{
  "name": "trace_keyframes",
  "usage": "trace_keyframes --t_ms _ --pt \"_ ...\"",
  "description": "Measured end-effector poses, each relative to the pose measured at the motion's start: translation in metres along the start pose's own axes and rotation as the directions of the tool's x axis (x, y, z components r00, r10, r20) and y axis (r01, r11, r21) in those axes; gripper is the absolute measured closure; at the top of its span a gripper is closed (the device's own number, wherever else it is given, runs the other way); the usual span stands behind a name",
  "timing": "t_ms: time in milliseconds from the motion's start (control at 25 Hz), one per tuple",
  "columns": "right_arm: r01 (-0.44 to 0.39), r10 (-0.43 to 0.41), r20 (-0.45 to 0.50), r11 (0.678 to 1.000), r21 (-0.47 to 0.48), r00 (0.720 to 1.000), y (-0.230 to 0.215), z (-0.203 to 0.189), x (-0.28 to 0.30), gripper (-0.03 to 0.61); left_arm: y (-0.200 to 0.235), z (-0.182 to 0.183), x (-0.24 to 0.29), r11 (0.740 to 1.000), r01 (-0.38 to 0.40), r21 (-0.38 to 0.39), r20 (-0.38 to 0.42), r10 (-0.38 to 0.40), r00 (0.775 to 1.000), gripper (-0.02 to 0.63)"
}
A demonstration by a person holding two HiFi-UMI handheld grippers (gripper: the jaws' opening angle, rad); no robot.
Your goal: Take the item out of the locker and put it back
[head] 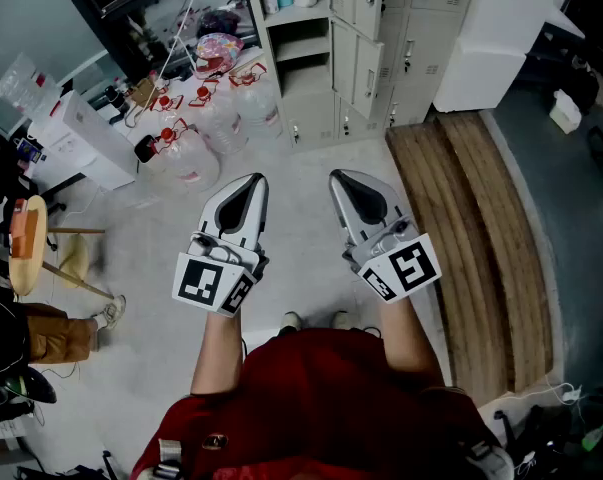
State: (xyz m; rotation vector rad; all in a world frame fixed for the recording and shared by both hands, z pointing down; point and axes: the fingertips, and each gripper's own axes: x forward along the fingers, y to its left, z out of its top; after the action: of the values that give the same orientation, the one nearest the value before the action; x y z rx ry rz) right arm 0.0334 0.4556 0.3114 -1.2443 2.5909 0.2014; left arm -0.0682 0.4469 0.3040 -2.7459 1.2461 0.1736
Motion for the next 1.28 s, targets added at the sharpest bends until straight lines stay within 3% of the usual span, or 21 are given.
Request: trace_keyframes --t_ms 200,840,1280 --pt "-0.037 0.037 0.019 0.999 0.002 0.999 -0.009 0.004 -0.005 0.581 -0.007 -0.004 0.012 1.000 -0.006 0.002 -0.006 0.006 1.000 0.607" --pt "-0.030 0.029 0.020 0.999 0.026 0.999 -0.076 0.008 -0.034 0.581 -0.034 -0.023 0.061 0.998 -0.055 -0.009 -0.064 0.054 0.996 0.607" --pt "-0.038 0.038 0.002 0.999 0.003 0.999 -0.112 -0.004 0.026 0.581 0.015 -0.036 0.105 0.997 -0.073 -0.012 -0.051 0.073 0.996 0.607"
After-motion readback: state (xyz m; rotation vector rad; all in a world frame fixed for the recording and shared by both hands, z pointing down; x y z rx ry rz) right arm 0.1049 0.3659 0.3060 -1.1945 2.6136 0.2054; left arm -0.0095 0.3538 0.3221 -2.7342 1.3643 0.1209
